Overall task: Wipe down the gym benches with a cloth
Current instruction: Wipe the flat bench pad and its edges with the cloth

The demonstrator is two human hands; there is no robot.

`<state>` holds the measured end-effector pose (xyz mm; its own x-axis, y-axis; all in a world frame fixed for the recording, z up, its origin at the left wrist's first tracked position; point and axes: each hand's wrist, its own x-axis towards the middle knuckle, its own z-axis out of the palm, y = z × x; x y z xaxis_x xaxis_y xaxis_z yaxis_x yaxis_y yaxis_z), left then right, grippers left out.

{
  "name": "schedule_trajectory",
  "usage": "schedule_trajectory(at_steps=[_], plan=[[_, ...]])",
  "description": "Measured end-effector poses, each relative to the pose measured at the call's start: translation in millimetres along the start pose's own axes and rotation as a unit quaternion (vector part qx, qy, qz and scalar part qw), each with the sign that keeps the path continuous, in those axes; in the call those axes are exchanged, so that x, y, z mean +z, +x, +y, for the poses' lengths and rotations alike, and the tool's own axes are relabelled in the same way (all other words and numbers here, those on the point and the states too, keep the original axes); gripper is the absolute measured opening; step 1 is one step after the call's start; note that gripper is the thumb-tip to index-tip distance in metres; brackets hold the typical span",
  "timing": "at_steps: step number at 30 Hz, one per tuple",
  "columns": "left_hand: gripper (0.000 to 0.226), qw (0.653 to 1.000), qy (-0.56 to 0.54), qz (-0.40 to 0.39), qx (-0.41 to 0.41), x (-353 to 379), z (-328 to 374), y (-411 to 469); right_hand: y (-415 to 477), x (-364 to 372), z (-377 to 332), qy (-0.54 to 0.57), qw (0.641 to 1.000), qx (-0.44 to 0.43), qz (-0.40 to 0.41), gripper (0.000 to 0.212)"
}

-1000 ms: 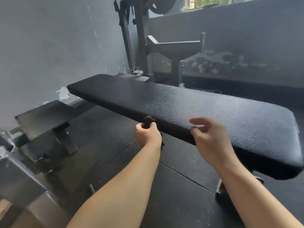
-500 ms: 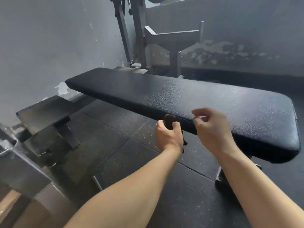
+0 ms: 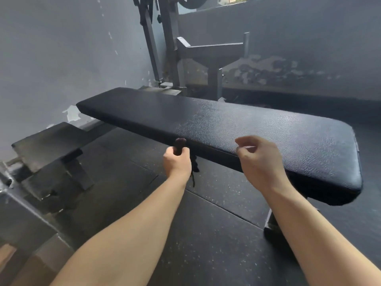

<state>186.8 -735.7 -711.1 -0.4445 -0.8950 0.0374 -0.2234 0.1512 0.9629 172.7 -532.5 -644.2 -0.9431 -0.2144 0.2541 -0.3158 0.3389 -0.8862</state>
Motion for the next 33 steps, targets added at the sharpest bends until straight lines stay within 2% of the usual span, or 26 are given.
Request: schedule_trajectory(at_steps=[8, 12, 16, 19, 21, 23, 25, 27, 29, 31, 33], plan=[[0.024, 0.997, 0.061, -0.015, 0.052, 27.1, 8.5, -48.2, -16.2, -14.4, 1.3, 0.005, 1.0, -0.019, 0.016, 0.024], [0.027, 0.99, 0.098, -0.058, 0.089, 29.1, 12.3, -60.9, -29.5, -13.0, 8.5, -0.009, 1.0, -0.013, 0.006, 0.024], [0.028, 0.972, 0.124, -0.149, 0.129, 27.3, 22.6, -78.1, -35.1, -10.6, 8.5, -0.039, 0.999, -0.023, 0.0, 0.024], [0.036, 0.958, 0.164, -0.199, 0.123, 17.5, 38.2, -75.8, -38.4, -9.4, 6.8, -0.056, 0.998, -0.014, -0.007, 0.024], [0.029, 0.947, 0.147, -0.271, 0.086, 3.7, 49.9, -65.8, -42.0, -12.3, 6.2, -0.064, 0.998, -0.004, -0.018, 0.025], [0.023, 0.921, 0.106, -0.369, 0.061, -13.4, 61.8, -60.3, -47.3, -15.4, 5.9, -0.061, 0.997, 0.016, -0.047, 0.024], [0.026, 0.891, 0.085, -0.443, 0.052, -28.8, 74.8, -63.2, -53.5, -14.1, 5.7, -0.031, 0.996, 0.03, -0.076, 0.019], [0.033, 0.873, 0.092, -0.476, 0.047, -38.5, 81.6, -67.5, -60.0, -8.2, 5.5, 0.053, 0.992, 0.029, -0.109, 0.019], [0.029, 0.862, 0.088, -0.498, 0.033, -43.5, 84.2, -71.1, -62.9, -3.0, 8.8, 0.118, 0.984, 0.033, -0.127, 0.018], [0.028, 0.844, 0.068, -0.531, -0.001, -44.4, 83.2, -73.9, -66.2, -0.8, 10.3, 0.134, 0.983, 0.03, -0.124, 0.015], [0.036, 0.828, 0.068, -0.556, -0.013, -44.1, 85.8, -76.2, -67.5, 1.6, 9.3, 0.185, 0.978, 0.034, -0.088, 0.013]])
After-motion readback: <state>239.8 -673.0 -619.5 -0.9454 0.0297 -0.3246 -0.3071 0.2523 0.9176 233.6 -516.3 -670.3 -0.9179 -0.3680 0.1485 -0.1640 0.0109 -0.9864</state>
